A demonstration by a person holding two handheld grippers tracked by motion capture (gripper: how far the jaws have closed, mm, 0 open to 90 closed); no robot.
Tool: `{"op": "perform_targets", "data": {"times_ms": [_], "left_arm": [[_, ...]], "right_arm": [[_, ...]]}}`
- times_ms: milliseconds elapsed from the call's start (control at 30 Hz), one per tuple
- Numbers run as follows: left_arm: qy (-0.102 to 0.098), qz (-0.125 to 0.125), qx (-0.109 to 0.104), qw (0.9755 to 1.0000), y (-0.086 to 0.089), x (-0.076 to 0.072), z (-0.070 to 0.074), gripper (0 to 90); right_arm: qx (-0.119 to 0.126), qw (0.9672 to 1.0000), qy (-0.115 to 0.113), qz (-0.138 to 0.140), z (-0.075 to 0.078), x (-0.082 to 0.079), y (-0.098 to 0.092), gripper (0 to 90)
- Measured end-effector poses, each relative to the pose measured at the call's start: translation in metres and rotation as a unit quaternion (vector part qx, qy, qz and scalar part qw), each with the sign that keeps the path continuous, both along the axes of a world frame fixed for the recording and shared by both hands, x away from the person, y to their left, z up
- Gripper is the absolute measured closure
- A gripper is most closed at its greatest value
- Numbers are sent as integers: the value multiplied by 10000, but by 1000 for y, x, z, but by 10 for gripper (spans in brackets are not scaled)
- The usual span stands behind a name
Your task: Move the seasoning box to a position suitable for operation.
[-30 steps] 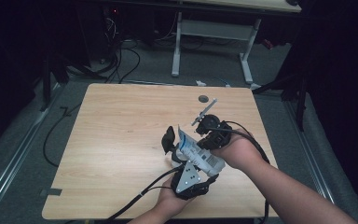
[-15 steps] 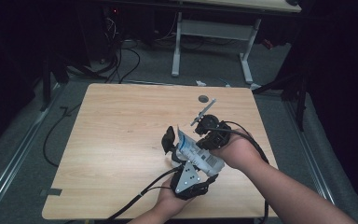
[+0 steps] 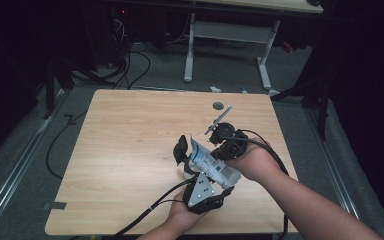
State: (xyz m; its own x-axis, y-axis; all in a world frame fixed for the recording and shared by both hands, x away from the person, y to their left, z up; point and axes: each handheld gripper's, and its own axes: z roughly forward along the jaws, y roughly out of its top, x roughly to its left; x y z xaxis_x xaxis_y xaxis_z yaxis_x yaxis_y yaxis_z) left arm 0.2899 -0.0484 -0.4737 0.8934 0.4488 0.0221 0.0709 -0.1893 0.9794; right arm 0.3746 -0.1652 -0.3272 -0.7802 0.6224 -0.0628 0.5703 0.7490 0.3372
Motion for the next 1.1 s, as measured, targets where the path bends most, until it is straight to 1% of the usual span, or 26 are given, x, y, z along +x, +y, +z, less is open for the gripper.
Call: {"op": "perform_targets", "data": {"times_ms": [1100], "left_arm": [[31, 6, -55, 10000, 0, 2, 2, 538]], "right_arm": [[-25, 10000, 7, -18, -1, 4, 1, 900]]}}
